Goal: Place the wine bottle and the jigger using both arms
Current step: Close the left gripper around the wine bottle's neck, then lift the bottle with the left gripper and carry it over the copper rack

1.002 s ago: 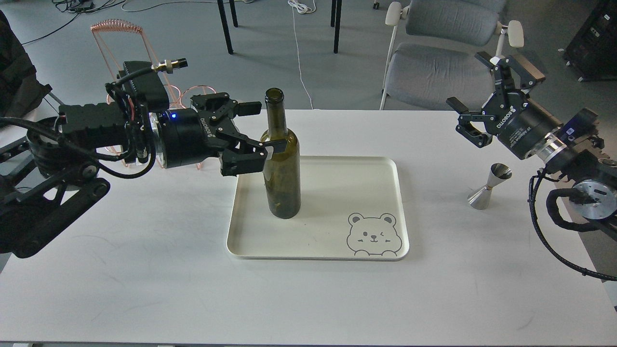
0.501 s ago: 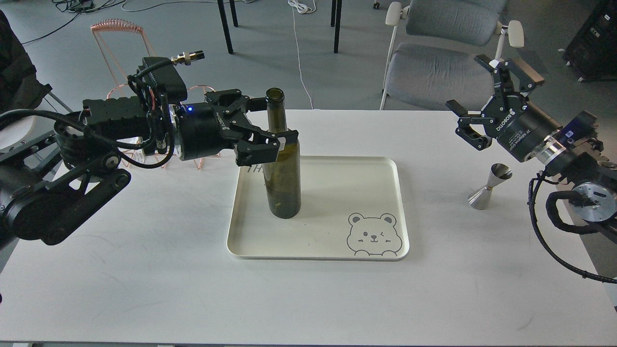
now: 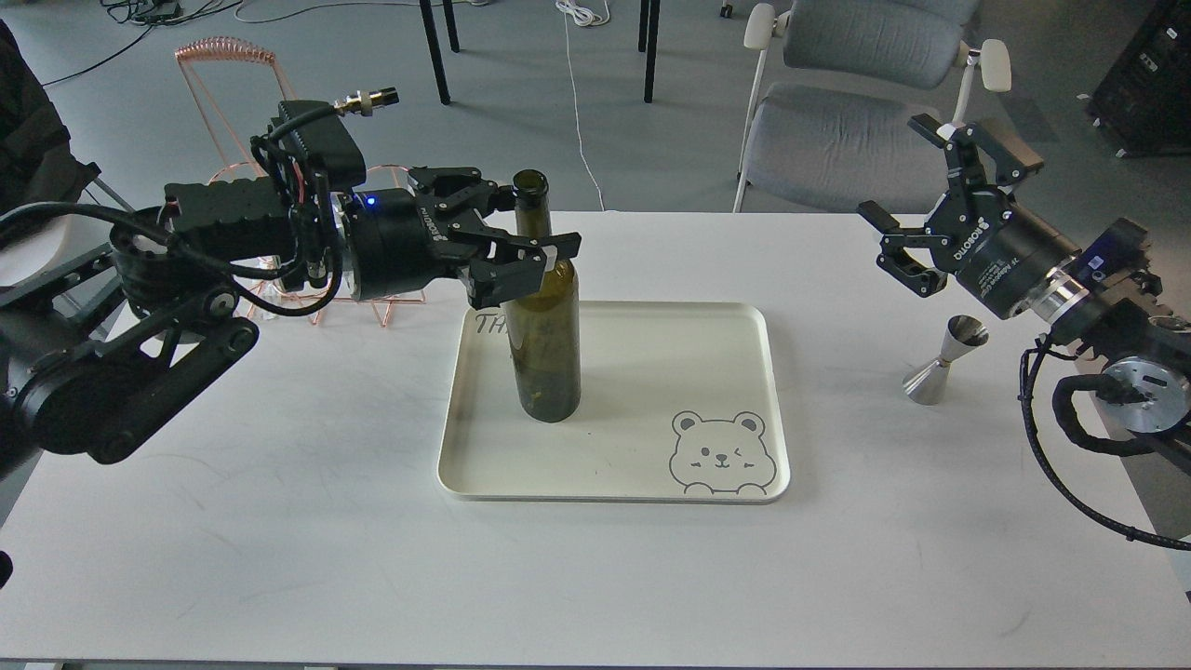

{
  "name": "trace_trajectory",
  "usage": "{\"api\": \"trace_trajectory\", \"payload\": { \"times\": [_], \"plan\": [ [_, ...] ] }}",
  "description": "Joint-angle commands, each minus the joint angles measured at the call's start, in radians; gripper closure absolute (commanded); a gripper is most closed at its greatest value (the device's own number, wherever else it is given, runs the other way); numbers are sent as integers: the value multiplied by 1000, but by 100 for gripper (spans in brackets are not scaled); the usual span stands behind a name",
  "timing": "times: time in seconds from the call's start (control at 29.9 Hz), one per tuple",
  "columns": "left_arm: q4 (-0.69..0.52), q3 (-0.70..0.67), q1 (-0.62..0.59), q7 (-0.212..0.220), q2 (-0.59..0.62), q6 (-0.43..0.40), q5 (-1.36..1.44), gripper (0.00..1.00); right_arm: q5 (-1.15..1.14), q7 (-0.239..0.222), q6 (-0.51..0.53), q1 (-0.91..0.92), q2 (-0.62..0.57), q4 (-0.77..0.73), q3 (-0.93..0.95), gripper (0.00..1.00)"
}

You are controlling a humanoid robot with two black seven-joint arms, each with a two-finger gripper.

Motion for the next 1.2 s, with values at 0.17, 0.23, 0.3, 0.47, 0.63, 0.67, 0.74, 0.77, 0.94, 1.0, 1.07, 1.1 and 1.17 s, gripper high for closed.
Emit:
{"api": "trace_trajectory", "payload": {
  "times": [0.17,0.23,0.3,0.47,0.63,0.67,0.74,0.77,0.94,1.0,1.07,1.1,1.17],
  "plan": [
    [0,0,-2,0,4,-1,4,61,-3,0,0,-1,0,0,0,2],
    [0,0,-4,0,5,0,2,67,-3,0,0,-1,0,0,2,2],
    [0,0,-14,0,4,0,1,78,-1,0,0,-1,0,0,2,2],
    [-11,-2,-56,0,13,-5,-5,88,-3,0,0,-1,0,0,2,2],
    [-12,-2,-212,0,90,-53,-50,87,-3,0,-2,-1,0,0,2,2],
    [-11,-2,-249,0,102,-76,-82,87,-3,0,-2,-1,0,0,3,2],
    [-3,0,-309,0,130,-110,-135,87,-3,0,-2,-1,0,0,2,2],
    [1,0,-335,0,146,-123,-148,87,-3,0,-2,-1,0,0,2,2],
    [107,0,-410,0,193,-159,-166,87,-3,0,-3,-3,12,-2,2,2],
    [182,0,-439,0,193,-159,-189,86,-4,0,-3,-3,12,-2,0,2],
    [251,2,-467,0,196,-161,-218,86,-15,0,-3,-3,12,-2,0,2],
    [279,2,-473,0,196,-159,-226,86,-24,0,-3,-3,12,-2,0,2],
    [317,2,-472,0,197,-159,-228,86,-30,0,-3,-3,12,-2,0,2]
  ]
}}
